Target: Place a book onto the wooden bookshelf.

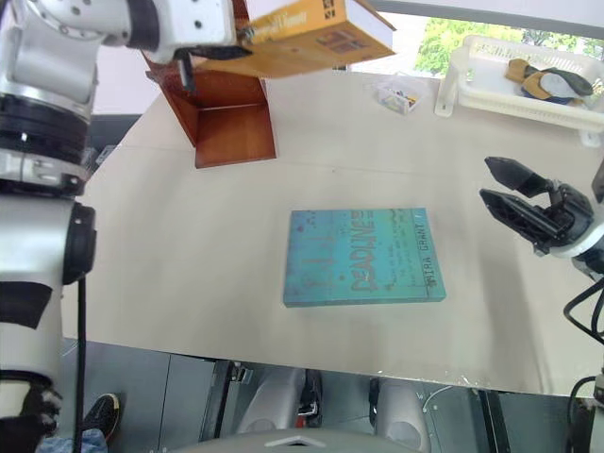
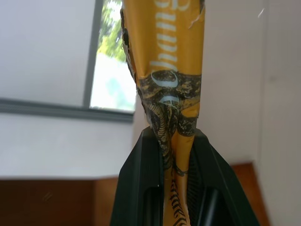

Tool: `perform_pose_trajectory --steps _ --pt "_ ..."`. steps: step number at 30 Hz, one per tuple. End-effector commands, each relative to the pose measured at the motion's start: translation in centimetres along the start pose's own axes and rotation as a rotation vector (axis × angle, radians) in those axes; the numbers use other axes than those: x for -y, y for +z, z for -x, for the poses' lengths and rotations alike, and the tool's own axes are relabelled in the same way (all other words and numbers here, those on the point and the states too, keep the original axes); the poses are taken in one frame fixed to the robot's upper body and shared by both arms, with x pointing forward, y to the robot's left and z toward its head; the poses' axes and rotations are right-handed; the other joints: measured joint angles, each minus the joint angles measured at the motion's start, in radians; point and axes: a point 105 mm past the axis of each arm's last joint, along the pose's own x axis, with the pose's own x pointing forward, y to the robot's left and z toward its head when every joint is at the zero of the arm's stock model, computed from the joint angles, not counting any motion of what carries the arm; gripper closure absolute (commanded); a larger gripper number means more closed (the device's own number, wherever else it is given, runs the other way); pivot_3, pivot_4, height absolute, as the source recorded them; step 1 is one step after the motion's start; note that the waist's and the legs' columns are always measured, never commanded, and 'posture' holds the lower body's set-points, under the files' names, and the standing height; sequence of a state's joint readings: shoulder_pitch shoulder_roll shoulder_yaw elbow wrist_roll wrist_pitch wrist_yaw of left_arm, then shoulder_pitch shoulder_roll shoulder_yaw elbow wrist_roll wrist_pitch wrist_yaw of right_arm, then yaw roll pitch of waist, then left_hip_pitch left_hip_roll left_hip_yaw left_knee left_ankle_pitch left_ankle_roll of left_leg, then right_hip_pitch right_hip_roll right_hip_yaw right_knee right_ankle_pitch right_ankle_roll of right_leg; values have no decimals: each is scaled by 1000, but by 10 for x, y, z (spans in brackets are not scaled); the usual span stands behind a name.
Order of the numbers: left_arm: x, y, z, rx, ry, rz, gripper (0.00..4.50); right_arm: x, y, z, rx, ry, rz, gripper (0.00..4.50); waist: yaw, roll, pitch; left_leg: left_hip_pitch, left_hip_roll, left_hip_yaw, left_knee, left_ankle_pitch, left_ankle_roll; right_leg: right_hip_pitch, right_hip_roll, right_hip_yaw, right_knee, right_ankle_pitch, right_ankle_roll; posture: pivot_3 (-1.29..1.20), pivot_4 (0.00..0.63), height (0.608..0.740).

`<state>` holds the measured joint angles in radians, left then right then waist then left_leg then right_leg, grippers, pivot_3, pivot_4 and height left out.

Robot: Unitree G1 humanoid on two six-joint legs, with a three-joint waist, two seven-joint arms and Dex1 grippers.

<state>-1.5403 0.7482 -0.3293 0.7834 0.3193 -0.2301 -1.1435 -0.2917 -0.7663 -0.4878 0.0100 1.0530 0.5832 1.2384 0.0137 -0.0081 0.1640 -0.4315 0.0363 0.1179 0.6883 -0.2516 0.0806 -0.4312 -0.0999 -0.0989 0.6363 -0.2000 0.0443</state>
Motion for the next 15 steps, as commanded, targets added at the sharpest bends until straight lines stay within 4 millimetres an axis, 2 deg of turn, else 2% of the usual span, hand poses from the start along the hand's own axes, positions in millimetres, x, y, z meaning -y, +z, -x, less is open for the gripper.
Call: perform_pose_trajectory --steps 1,6,15 --pt "-24 -8 20 -95 85 -79 4384 -2 10 -3 -10 43 37 0 -3 0 0 0 0 1 0 0 0 -1 0 1 1 0 0 0 150 712" --pt "-28 3 16 -37 99 -104 4384 2 9 -8 -20 63 40 0 -13 0 0 1 1 4 0 0 0 -4 1 4 5 -1 1 0 150 712" --pt "-34 11 12 3 159 -122 4384 2 8 -5 -40 56 50 0 -2 0 0 0 1 3 1 1 -1 -4 0 4 6 0 0 0 150 712"
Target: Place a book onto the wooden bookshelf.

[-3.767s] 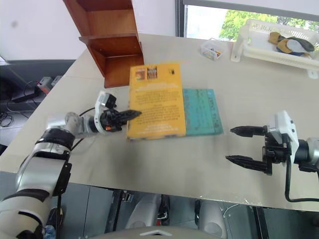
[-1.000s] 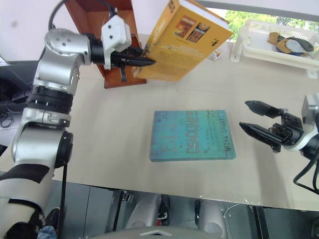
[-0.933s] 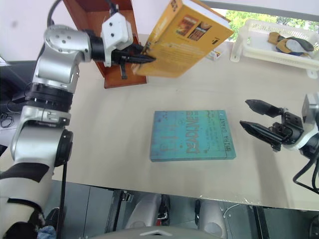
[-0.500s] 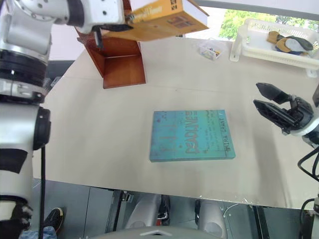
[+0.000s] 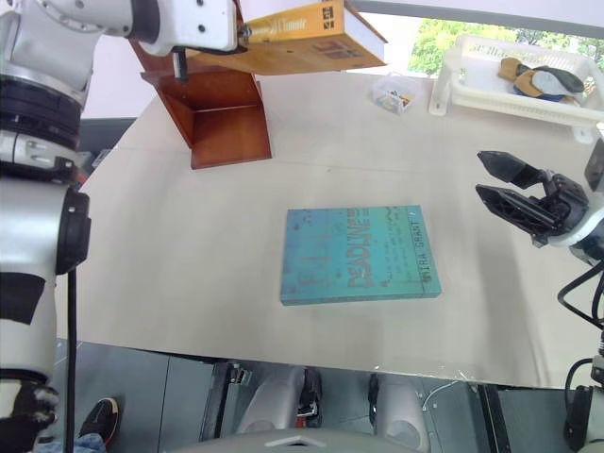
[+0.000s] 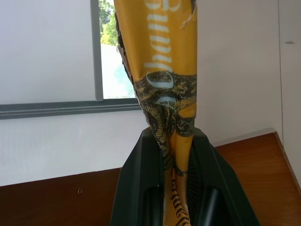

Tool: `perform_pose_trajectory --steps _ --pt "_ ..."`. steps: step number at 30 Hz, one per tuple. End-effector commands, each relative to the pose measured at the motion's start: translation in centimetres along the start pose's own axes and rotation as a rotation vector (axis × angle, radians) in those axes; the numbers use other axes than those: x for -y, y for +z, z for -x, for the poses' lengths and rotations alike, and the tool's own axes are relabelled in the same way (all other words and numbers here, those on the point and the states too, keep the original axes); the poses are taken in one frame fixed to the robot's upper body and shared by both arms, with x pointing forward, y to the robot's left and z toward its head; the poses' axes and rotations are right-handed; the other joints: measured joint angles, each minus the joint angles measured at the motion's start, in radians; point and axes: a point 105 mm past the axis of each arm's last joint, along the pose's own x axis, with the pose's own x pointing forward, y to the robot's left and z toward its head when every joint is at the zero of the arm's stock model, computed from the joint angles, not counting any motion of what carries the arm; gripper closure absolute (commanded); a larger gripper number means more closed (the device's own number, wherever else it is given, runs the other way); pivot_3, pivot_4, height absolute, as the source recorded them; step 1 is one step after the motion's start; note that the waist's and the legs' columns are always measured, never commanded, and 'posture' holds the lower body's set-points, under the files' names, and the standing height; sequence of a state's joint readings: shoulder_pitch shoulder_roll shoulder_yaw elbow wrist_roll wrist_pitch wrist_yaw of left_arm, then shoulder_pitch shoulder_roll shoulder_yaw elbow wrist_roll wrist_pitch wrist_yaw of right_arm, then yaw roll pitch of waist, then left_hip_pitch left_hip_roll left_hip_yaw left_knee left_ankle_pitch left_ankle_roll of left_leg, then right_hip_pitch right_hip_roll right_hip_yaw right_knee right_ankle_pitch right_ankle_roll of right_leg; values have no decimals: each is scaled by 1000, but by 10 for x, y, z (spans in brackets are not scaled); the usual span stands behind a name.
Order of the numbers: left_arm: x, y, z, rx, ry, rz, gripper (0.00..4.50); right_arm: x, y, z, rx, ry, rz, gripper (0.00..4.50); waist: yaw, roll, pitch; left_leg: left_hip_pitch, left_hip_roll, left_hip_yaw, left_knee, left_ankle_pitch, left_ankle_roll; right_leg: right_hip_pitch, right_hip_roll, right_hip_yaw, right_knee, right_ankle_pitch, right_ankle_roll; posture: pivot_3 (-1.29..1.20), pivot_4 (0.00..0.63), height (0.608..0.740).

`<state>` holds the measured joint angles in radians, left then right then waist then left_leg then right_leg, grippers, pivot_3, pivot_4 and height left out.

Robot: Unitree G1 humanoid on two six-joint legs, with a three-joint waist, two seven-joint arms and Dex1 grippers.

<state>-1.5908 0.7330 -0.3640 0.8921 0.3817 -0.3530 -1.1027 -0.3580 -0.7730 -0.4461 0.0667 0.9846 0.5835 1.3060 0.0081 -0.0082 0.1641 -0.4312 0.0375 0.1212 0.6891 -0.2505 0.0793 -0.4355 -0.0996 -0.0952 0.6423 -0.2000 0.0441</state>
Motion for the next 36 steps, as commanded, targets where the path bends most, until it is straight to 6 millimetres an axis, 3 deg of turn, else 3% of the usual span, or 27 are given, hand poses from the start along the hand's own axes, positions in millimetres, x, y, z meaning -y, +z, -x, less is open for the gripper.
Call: perform_pose_trajectory --steps 1,5,12,15,23,28,36 --pt "-33 11 16 33 177 -27 4384 -3 11 2 3 8 48 0 6 0 0 0 0 0 0 0 0 0 0 0 0 0 0 0 150 712" --pt "-30 20 8 104 168 17 4384 -2 10 3 1 2 53 0 8 -1 0 -1 0 -1 1 0 0 0 0 -1 0 0 0 0 150 712" --pt "-6 28 -8 172 36 71 4384 -4 9 5 -4 -7 60 0 5 -1 0 -1 -1 0 1 0 0 0 0 0 0 0 0 0 150 712" --pt "-9 29 -9 158 73 42 4384 -4 10 6 -5 -15 66 0 3 -1 0 -1 -1 1 0 0 0 -1 0 0 0 0 0 0 150 712" --pt "-36 14 4 4 216 -40 4384 -3 12 9 -6 -26 79 0 5 -1 1 -1 -1 1 0 0 0 -1 0 1 0 0 0 0 150 712" --pt "-43 5 7 -78 237 -43 4384 -1 11 6 -4 -22 81 0 6 -1 1 -1 -1 1 0 0 1 -1 0 1 0 0 0 0 150 712" --pt "-30 -44 21 -318 177 -31 4384 -1 10 7 -1 -24 84 0 -2 -1 1 -1 0 3 -1 0 0 -3 0 2 0 0 0 0 150 712"
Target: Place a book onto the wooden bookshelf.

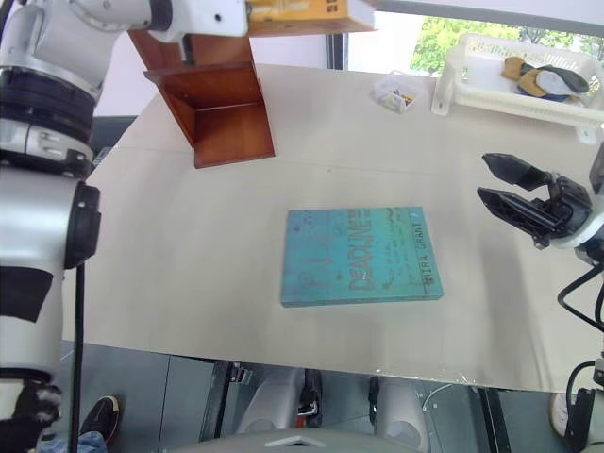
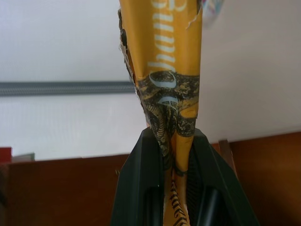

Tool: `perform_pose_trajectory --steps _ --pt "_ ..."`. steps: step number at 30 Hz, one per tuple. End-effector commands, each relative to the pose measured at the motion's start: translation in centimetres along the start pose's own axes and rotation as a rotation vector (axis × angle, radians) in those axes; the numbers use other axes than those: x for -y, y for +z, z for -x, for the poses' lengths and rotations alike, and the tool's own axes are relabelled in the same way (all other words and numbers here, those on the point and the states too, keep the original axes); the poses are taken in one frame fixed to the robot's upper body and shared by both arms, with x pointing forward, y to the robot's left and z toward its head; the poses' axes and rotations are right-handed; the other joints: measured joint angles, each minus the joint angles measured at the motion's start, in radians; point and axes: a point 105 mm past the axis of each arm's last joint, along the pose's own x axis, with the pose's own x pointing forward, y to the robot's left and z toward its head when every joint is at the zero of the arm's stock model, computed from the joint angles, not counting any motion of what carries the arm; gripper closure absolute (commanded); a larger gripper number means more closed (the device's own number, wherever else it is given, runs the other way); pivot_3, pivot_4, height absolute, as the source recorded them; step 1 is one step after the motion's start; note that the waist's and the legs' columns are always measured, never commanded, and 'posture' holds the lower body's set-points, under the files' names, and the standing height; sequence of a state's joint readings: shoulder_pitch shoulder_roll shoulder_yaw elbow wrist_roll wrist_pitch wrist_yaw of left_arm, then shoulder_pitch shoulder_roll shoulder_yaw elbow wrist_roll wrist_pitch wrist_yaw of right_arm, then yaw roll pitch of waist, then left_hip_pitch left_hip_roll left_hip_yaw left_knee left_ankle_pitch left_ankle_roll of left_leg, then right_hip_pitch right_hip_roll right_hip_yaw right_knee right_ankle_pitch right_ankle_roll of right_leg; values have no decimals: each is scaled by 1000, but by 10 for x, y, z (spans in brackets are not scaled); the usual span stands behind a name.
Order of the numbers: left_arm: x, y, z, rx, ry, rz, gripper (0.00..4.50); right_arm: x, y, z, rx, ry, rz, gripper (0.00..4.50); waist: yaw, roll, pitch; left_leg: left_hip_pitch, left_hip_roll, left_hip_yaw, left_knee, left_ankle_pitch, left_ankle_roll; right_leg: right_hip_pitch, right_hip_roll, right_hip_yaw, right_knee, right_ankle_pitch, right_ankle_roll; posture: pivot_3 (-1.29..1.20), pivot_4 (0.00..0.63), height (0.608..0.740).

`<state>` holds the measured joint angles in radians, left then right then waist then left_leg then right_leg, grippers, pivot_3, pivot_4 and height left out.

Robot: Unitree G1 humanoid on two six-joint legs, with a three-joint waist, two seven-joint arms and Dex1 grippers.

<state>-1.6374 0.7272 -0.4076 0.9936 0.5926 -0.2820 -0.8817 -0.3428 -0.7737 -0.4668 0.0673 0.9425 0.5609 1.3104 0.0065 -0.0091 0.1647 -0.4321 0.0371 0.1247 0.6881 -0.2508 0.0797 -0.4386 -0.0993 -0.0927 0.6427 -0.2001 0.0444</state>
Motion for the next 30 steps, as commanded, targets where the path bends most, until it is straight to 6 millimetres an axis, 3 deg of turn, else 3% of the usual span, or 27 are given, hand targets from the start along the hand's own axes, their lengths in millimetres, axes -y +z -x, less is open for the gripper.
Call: perform_pose_trajectory --steps 1,6,19,24,25,26,30 --pt "-18 -23 18 -112 60 -17 4384 -3 10 1 25 11 47 0 -1 0 0 0 0 0 0 0 0 0 0 0 0 0 0 0 150 712" --pt "-10 -48 23 -234 23 -12 4384 -4 7 -1 31 13 41 0 7 -1 0 -1 0 1 0 0 0 0 0 0 0 0 0 0 150 712" --pt "0 -56 22 -273 -28 38 4384 -3 9 -1 34 3 52 0 4 -1 1 -1 0 1 0 0 0 -1 -1 0 0 0 0 0 150 712" --pt "-9 -61 25 -318 30 -7 4384 -3 9 -1 35 1 55 0 2 -1 1 -1 0 1 0 0 0 -1 -1 0 0 0 0 0 150 712" --pt "-9 -62 26 -322 29 -8 3893 -3 9 -1 33 -2 59 0 0 -1 1 -1 0 2 0 0 0 -1 -1 0 0 0 0 0 150 712" --pt "-8 -62 26 -326 23 -11 3893 -2 9 -1 30 -5 64 0 -1 -1 1 -1 0 2 0 0 0 -1 -1 1 0 0 0 0 150 712" --pt "-4 -63 24 -319 4 -9 1930 -2 12 -1 32 -5 69 0 -3 -1 1 -1 0 2 0 0 0 -1 -1 1 1 0 0 0 150 712"
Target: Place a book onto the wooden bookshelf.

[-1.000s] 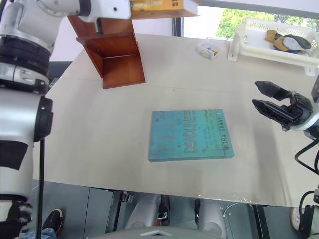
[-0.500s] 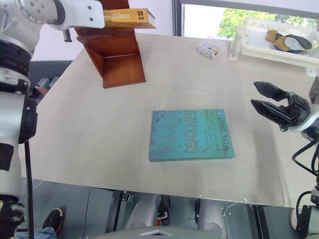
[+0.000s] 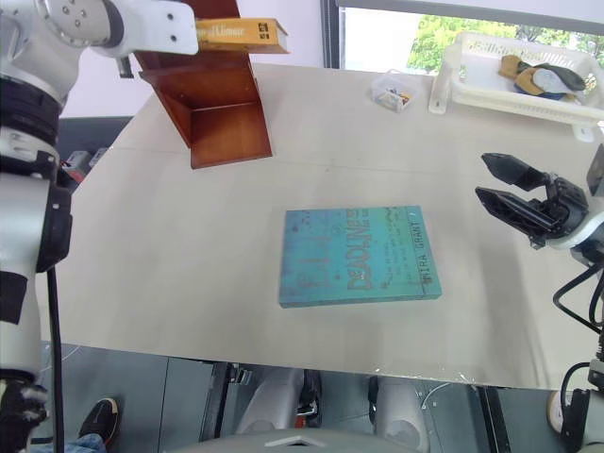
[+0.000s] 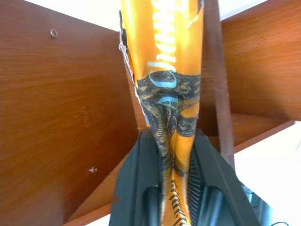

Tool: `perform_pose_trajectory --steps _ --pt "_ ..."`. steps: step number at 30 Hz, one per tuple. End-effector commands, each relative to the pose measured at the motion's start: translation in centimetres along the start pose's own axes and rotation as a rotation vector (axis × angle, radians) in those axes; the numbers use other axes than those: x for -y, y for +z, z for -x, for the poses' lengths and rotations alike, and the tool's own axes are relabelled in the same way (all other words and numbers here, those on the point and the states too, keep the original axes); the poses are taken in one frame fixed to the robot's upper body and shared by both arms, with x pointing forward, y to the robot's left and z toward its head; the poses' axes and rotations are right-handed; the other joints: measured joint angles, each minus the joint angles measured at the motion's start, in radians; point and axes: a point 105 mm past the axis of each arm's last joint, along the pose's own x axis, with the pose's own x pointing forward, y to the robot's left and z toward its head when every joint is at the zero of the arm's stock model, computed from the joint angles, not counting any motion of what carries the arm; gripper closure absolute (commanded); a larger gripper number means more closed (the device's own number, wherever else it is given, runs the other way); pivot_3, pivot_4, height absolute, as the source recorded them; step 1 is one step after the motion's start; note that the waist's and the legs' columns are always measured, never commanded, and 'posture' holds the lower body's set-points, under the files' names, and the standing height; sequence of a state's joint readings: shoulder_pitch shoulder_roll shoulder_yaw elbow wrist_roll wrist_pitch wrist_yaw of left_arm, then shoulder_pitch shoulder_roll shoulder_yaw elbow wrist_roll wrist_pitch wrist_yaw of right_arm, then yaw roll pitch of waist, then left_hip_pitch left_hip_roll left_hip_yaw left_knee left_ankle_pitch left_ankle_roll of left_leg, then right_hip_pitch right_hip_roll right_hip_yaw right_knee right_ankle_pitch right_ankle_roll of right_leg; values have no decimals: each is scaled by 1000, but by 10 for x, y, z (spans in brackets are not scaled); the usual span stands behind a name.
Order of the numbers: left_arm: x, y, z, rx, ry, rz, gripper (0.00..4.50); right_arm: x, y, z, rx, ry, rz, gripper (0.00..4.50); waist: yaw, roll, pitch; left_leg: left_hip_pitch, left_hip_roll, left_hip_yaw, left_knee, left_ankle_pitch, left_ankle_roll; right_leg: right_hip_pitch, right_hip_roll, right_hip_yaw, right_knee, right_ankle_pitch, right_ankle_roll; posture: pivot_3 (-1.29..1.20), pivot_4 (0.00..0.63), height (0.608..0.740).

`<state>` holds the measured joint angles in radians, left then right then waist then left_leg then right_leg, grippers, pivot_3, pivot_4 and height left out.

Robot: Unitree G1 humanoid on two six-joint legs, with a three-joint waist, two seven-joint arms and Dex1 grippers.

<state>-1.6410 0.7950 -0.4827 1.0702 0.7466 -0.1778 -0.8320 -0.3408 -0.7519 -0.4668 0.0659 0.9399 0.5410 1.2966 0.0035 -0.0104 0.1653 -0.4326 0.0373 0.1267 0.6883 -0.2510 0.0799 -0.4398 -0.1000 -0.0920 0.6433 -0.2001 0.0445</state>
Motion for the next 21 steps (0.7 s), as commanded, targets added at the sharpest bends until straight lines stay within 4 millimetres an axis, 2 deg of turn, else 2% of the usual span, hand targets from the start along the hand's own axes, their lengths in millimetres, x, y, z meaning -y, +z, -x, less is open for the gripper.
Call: perform_pose_trajectory --steps 1,4,17,19,21 --pt "-18 -6 13 -16 54 8 1406 -3 14 -1 13 8 62 0 0 0 0 0 0 0 0 0 0 0 0 0 0 0 0 0 150 712" --pt "-17 -6 12 -10 61 17 27 -3 15 -1 13 11 64 0 2 0 0 0 0 0 0 0 0 0 0 0 0 0 0 0 150 712" --pt "-19 -9 16 16 76 47 27 -2 14 -3 8 17 61 0 8 0 0 0 0 0 0 0 0 0 0 0 0 0 0 0 150 712" --pt "-17 0 19 80 32 69 27 -2 14 -3 8 17 61 0 8 0 0 0 0 0 0 0 0 0 0 0 0 0 0 0 150 712" --pt "-6 18 18 181 -36 71 27 -3 13 -2 6 17 60 0 8 0 0 0 0 0 0 0 0 0 0 0 0 0 0 0 150 712"
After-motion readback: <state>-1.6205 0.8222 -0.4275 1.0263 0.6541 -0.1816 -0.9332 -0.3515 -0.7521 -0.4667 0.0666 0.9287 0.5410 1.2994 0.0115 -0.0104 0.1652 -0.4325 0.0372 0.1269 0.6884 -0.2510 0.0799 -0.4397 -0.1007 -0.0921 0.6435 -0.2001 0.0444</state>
